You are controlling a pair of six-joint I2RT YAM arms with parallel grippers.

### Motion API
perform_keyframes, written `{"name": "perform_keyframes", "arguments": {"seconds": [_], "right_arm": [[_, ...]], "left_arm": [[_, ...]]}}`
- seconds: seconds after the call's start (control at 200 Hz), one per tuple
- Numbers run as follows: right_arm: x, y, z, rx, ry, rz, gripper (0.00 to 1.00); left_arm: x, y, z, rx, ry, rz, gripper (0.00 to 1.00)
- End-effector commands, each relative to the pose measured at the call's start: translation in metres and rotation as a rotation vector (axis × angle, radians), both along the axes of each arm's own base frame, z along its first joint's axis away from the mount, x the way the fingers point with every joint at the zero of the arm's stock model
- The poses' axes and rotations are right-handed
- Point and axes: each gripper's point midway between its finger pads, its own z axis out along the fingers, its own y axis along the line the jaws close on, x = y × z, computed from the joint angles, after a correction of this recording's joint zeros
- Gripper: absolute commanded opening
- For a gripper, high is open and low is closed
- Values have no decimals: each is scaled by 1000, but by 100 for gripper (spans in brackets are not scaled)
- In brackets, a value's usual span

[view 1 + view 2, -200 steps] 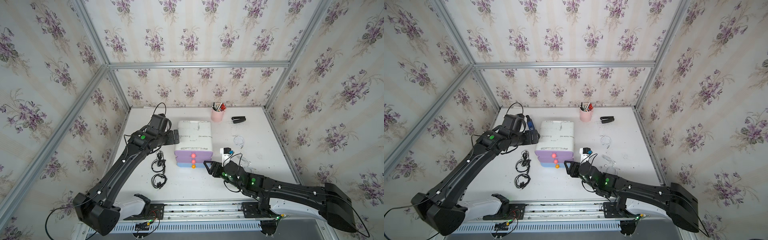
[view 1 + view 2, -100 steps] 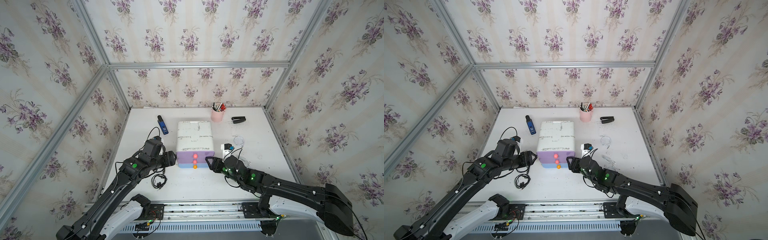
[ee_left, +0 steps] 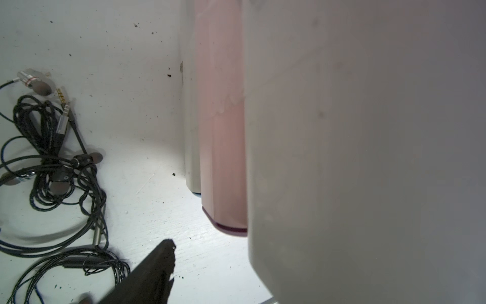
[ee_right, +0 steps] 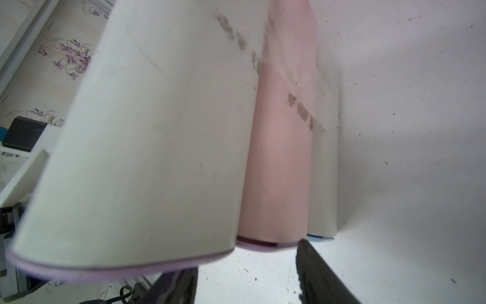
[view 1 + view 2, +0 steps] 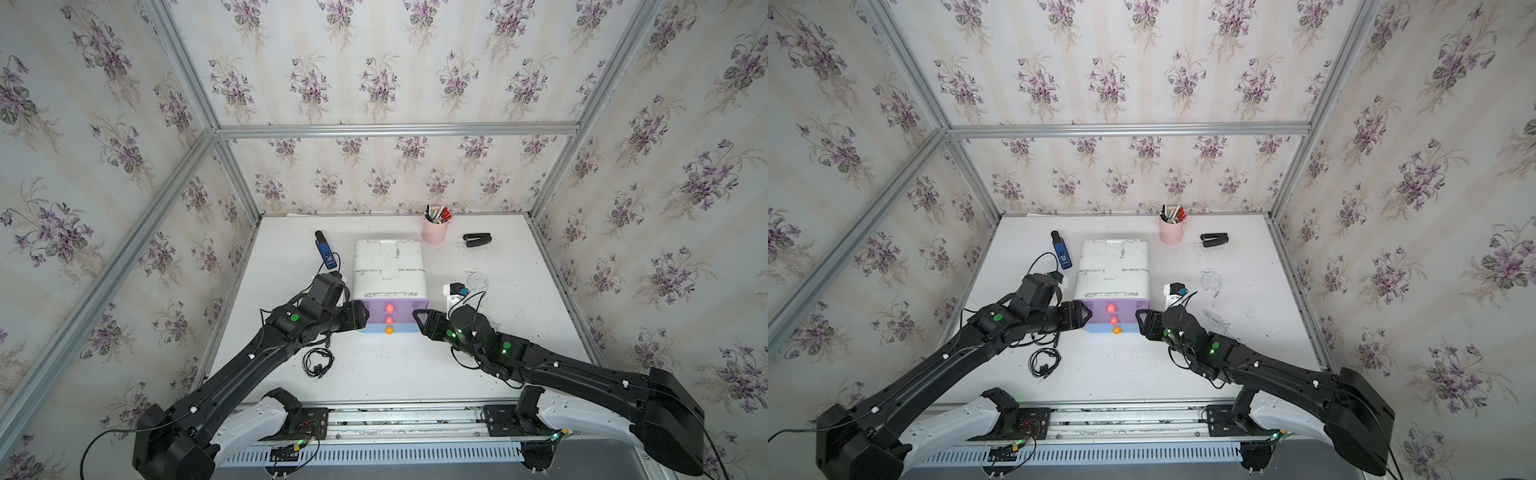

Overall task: Place the wired earphones into the drawer by color
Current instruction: Move the storage box to the center of the board, then open the drawer in the storage box.

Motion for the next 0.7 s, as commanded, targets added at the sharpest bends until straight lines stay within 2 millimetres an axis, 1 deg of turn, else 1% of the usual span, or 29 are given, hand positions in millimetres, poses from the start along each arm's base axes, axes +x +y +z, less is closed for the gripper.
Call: {"name": "perform_keyframes", "arguments": {"seconds": [0.0, 0.13, 0.235, 0.36, 0.485, 0.545, 0.594, 0.644, 0.664, 0.694], "right_arm": [[9, -4, 6, -3, -22, 6, 61], [17, -6, 7, -9, -24, 15, 61], [15, -4, 2, -20, -8, 37, 61], [2, -10, -1, 28, 31, 42, 61], [-20, -14, 4, 126, 62, 46, 61], [-32, -12, 5, 184, 79, 50, 61], [-43, -7, 4, 245, 96, 54, 61], [-54, -1, 3, 330, 110, 57, 60], [-57, 3, 10, 389, 102, 59, 60], [-62, 6, 11, 459, 100, 53, 59]], "left_arm": [[16, -8, 11, -15, -63, -9, 80], [19, -9, 10, -7, -63, -14, 80], [12, -18, 15, -55, -69, -42, 80], [-9, -28, 19, -83, -73, -92, 81], [-29, -21, 27, -102, -70, -110, 83], [-34, -14, 37, -97, -91, -103, 85], [-35, -12, 51, -99, -127, -116, 86], [-33, -11, 67, -90, -168, -127, 88], [-31, -10, 73, -81, -182, -126, 88], [-26, -10, 84, -63, -212, -131, 89]]}}
